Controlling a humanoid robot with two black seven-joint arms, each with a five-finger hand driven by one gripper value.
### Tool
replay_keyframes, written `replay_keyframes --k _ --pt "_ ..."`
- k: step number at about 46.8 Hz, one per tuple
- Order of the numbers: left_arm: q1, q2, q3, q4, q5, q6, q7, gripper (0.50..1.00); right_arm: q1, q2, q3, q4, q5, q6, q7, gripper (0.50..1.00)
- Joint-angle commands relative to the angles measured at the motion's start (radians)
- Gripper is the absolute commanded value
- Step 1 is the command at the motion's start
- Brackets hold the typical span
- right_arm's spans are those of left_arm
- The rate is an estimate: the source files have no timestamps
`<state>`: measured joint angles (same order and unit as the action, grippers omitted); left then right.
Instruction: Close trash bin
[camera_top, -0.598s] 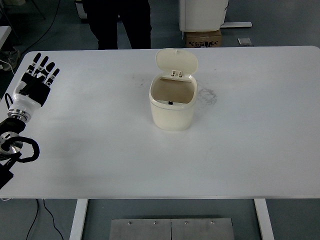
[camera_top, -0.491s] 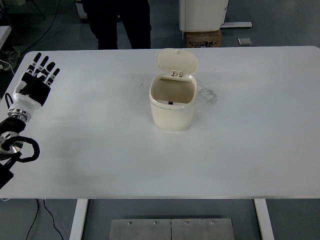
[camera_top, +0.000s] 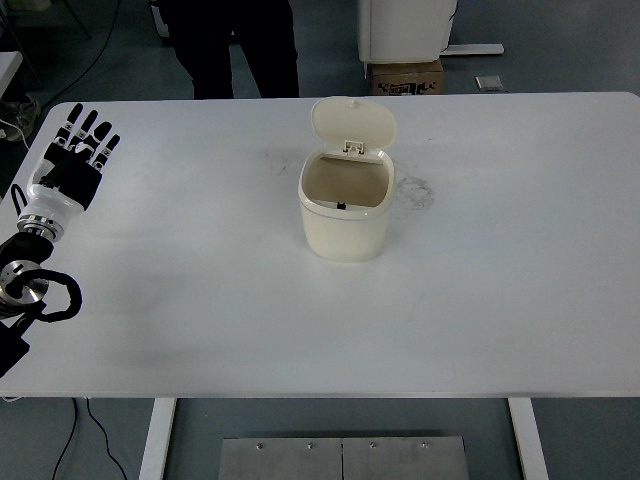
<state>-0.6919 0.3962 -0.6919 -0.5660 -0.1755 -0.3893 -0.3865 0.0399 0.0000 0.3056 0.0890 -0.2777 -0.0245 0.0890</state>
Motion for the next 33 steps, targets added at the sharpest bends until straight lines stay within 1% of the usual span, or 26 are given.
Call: replay_keyframes --k 1,9,20,33 --pt "-0.001 -0.002 0.000 0.000 -0.001 0.001 0.000 1.000 0.000 0.000 0.001 0.000 0.000 0.000 0.000 0.991" --pt "-0.006 -0.002 -0.001 -0.002 -0.002 0.001 0.000 1.000 0.000 0.000 0.000 0.000 0.000 0.000 0.000 0.991" --pt "-0.043 0.009 0.000 0.000 -0.002 0.001 0.001 1.000 0.000 0.000 0.001 0.000 0.000 0.000 0.000 0.991" --pt "-0.038 0.003 0.002 0.008 0.008 0.001 0.002 1.000 0.000 0.000 0.001 0.000 0.000 0.000 0.000 0.991"
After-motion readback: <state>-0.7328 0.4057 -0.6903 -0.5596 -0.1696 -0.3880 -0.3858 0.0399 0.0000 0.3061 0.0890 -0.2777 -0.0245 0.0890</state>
